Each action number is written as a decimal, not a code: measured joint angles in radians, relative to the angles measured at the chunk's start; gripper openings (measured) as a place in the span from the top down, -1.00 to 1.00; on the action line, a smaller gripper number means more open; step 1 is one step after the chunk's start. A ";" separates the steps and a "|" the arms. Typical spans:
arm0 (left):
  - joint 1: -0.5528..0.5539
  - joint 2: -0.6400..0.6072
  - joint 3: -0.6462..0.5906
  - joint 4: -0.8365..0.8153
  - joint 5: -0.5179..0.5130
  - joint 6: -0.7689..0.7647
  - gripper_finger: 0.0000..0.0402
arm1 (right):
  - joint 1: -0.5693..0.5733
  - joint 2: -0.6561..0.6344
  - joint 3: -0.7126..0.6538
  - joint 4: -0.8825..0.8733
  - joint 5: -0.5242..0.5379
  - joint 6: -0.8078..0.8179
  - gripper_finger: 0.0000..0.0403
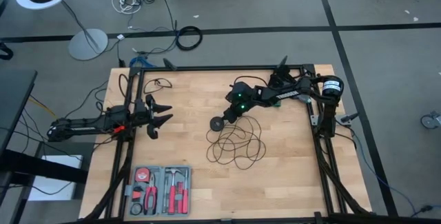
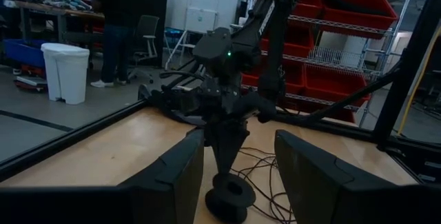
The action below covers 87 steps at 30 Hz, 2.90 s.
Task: Coil cords
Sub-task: Coil the black wire onto the black spool
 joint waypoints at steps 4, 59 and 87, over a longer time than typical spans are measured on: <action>0.000 0.000 0.000 0.000 0.000 0.000 0.09 | 0.000 -0.007 0.000 0.018 -0.002 0.000 1.00; 0.001 0.472 0.000 0.187 -0.108 -0.505 0.09 | 0.042 -0.067 0.000 0.492 -0.027 -0.036 1.00; 0.062 0.791 0.000 0.428 -0.143 -0.584 0.08 | 0.060 -0.067 0.000 0.496 -0.029 -0.027 1.00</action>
